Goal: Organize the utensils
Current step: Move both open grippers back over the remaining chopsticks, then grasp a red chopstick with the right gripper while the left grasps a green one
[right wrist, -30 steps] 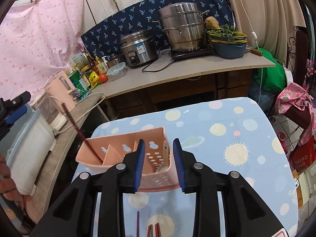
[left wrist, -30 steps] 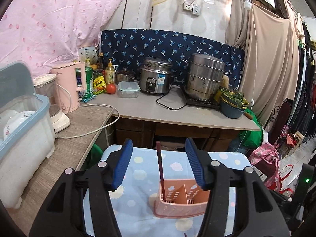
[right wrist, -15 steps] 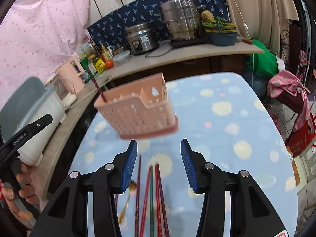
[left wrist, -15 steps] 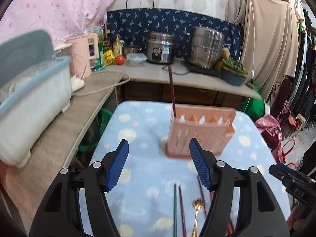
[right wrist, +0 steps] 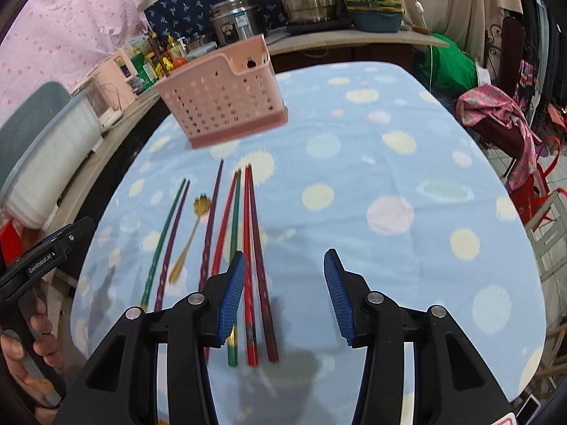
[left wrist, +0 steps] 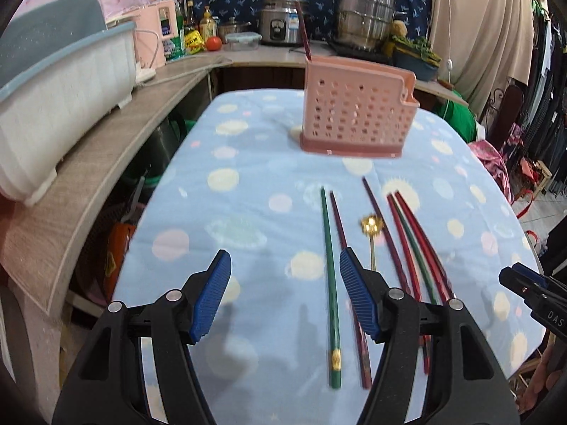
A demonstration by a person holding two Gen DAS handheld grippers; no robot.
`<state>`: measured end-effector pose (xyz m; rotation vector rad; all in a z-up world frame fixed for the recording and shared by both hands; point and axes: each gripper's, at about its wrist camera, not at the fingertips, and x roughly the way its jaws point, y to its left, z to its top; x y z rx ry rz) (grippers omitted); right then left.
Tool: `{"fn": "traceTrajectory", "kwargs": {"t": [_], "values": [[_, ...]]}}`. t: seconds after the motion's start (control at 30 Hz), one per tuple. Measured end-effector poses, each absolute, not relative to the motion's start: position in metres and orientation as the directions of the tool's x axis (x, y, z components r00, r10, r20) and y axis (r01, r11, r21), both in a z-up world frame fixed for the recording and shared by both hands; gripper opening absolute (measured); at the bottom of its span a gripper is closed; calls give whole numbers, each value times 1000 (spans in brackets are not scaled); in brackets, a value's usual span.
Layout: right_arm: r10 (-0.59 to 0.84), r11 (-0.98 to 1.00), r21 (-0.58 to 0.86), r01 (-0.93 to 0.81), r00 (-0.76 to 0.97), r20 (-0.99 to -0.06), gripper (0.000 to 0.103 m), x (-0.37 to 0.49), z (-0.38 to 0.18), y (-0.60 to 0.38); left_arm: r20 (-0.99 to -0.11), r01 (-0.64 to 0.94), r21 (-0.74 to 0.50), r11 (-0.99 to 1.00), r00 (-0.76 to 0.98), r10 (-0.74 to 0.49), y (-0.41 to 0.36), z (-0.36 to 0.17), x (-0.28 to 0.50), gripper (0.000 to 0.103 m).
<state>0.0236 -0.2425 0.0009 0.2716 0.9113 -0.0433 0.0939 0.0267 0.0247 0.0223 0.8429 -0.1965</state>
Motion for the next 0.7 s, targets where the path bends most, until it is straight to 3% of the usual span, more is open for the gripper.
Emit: {"fn": "traceTrajectory", "kwargs": {"t": [0.43,0.57,0.7], "values": [[72,979,167,115,573,-816,44,4,-32,-220,-789,199,-72,977,588,-177,22,-11,63,61],[79,981,165,104,564,-822,41,5,-38,-215,-799,194,-63,979,578,-166,22,-18,59,61],[80,983,159,96,551,-830,32,6,-44,-212,-808,194,-63,979,565,-164,22,-25,58,61]]}}
